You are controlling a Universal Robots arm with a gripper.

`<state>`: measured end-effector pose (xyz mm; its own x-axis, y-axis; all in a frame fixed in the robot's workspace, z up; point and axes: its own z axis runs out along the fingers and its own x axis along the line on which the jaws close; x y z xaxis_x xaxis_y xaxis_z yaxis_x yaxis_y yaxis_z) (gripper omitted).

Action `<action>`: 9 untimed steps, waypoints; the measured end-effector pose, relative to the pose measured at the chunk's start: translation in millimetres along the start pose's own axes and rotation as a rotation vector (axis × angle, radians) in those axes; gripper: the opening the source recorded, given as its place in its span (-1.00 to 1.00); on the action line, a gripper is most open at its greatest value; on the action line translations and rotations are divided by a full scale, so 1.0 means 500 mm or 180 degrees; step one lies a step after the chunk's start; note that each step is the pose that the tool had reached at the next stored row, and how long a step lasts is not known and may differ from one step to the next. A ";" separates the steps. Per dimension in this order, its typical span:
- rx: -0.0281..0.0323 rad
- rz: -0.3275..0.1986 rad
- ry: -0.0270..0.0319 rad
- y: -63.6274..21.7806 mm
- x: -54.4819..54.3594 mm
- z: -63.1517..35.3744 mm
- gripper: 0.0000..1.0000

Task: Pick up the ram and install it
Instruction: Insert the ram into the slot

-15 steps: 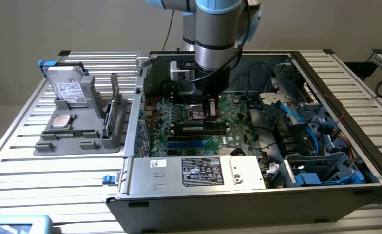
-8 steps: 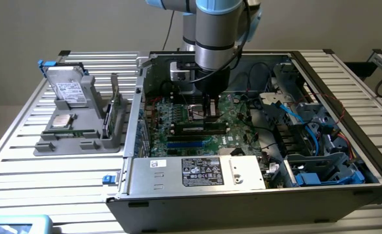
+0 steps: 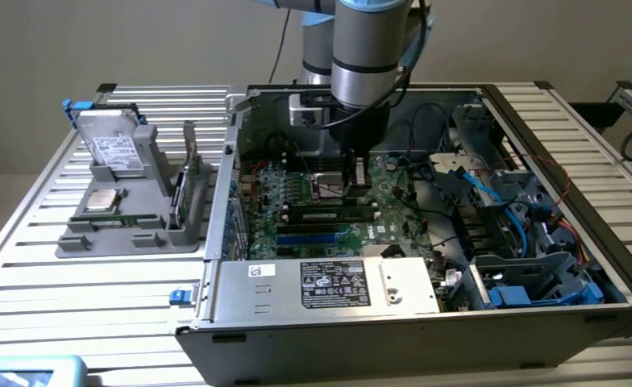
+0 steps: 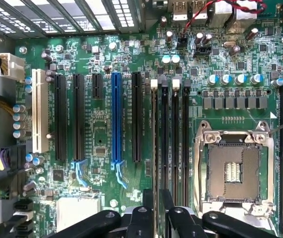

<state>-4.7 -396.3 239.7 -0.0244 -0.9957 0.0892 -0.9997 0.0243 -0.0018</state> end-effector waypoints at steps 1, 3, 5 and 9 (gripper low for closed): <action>-0.0011 -0.0001 0.0000 -0.004 0.000 -0.004 -0.59; -0.0035 -0.0003 0.0001 -0.011 0.001 -0.011 -0.59; -0.0055 -0.0005 0.0002 -0.023 0.001 -0.014 -0.59; -0.0086 -0.0008 0.0002 -0.028 0.001 -0.015 -0.59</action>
<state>9.3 -396.4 247.0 -0.0219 -0.9957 0.0897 -0.9994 0.0242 0.0254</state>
